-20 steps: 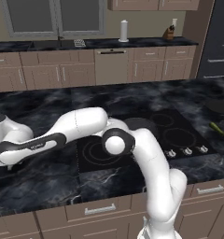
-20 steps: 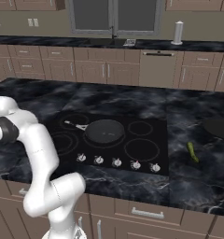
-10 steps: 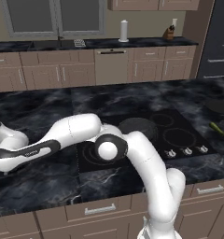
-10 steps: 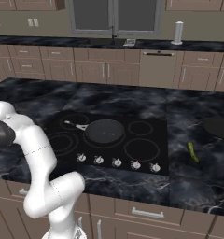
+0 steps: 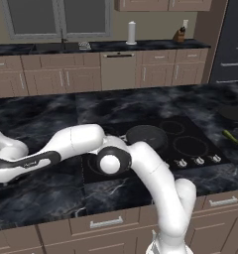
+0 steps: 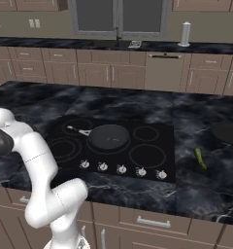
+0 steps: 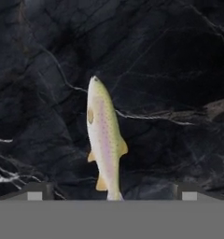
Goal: Place both pans onto different burners. Then place the squash and the fish on different pans.
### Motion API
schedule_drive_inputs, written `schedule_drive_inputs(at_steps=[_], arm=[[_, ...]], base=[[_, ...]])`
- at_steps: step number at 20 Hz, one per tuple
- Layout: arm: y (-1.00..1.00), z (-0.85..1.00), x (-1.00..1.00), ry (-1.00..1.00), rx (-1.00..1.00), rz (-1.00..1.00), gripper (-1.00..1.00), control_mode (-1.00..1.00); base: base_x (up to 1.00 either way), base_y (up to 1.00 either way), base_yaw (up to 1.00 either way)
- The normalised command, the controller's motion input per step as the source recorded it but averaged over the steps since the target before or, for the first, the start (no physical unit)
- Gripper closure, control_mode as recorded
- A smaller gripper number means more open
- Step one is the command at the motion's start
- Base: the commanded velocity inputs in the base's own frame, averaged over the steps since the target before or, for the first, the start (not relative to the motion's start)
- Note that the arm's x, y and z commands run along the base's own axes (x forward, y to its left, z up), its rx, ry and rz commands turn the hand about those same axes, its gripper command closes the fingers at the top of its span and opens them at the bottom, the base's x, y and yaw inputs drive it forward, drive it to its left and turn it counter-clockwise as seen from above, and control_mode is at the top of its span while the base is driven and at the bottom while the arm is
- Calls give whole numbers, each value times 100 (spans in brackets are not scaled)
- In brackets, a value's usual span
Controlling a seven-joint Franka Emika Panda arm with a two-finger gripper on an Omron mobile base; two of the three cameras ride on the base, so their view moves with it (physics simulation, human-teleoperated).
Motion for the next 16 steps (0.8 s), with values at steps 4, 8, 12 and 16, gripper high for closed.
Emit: schedule_drive_inputs(at_steps=[4, 8, 12, 16], arm=[[1, -14, 8, 0, 0, 0, -100, -100], [4, -19, 5, 0, 0, 0, -100, -100], [6, -16, 9, 0, 0, 0, -100, -100], [11, -15, 12, 0, 0, 0, -100, -100]], base=[[0, 0, 0], [0, 0, 0], [0, 0, 0], [0, 0, 0]])
